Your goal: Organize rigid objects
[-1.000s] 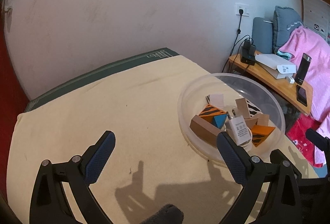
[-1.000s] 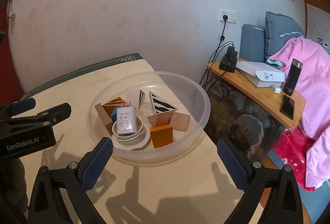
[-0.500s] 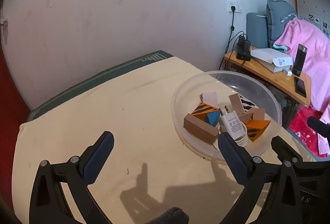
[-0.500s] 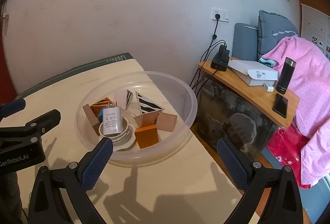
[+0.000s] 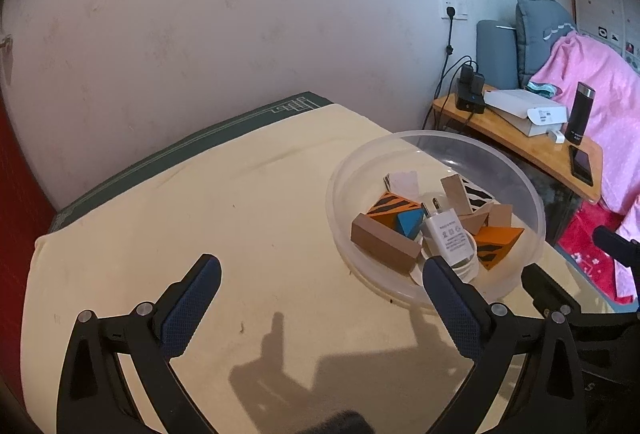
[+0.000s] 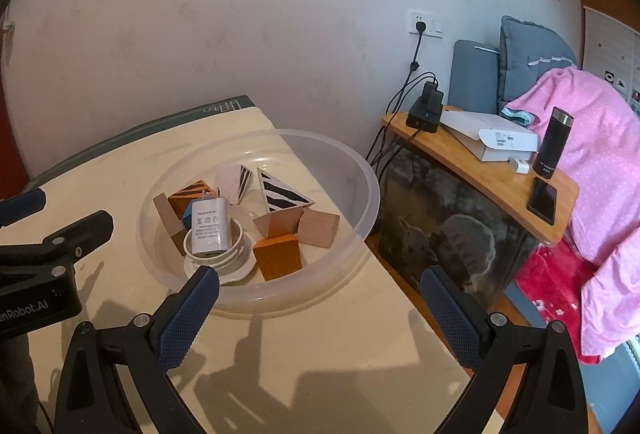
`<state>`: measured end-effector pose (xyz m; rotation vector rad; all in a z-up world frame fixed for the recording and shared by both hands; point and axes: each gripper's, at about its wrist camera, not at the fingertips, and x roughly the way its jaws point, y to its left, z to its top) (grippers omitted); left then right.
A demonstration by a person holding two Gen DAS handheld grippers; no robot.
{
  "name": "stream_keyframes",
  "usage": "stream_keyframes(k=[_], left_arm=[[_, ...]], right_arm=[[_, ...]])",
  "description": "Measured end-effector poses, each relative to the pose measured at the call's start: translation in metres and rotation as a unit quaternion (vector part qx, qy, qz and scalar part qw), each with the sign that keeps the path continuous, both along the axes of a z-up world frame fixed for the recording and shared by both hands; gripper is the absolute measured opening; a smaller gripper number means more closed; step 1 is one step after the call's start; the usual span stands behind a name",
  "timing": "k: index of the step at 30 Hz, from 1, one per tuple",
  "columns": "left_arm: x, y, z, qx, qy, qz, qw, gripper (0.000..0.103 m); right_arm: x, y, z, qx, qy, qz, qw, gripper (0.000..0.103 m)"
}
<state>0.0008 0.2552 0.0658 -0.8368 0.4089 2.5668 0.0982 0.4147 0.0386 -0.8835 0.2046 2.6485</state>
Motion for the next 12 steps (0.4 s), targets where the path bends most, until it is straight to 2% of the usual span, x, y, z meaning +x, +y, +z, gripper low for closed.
stream_keyframes(k=[12], left_arm=[[-0.003,-0.019,-0.005,-0.009,-0.015,0.029,0.9994,0.101]], right_arm=[[-0.002,-0.011,-0.002,-0.008,-0.003,0.015,1.000,0.103]])
